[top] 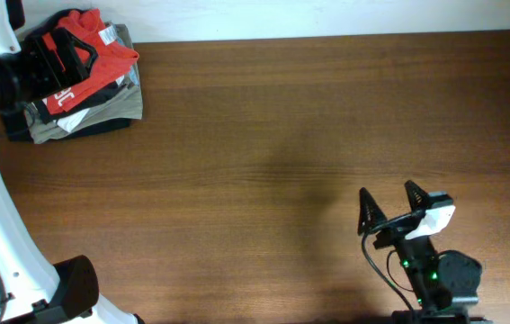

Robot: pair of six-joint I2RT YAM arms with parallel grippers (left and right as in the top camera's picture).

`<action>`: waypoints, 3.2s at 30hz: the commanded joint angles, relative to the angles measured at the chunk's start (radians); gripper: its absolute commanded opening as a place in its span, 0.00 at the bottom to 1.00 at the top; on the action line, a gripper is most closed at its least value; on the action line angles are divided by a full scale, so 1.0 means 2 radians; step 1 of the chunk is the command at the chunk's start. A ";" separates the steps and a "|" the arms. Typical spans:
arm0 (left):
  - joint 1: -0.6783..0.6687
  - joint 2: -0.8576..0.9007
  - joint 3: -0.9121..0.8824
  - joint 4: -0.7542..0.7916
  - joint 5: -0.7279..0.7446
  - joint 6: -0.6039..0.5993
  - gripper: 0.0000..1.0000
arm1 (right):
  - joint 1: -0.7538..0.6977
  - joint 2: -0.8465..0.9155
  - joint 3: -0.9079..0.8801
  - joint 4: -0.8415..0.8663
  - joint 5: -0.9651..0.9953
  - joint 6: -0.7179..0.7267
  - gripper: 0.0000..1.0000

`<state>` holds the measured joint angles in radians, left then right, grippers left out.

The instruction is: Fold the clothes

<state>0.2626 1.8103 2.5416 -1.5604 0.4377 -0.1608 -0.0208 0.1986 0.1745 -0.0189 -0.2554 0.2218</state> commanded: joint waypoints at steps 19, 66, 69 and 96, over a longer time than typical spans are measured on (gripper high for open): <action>-0.001 0.002 -0.001 0.001 0.000 0.003 0.99 | 0.007 -0.098 -0.084 -0.027 0.094 -0.032 0.99; -0.115 -0.636 -0.961 0.658 -0.100 0.119 0.99 | 0.007 -0.098 -0.084 -0.027 0.094 -0.032 0.99; -0.115 -0.753 -1.091 0.766 -0.100 0.119 0.99 | 0.007 -0.098 -0.084 -0.027 0.094 -0.032 0.99; -0.110 -0.903 -1.266 0.740 -0.206 0.119 0.99 | 0.007 -0.098 -0.084 -0.027 0.094 -0.032 0.99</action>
<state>0.0357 0.0128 0.0139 -0.0761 0.0433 0.0647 -0.0128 0.0109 0.0101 -0.0673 -0.0708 0.1577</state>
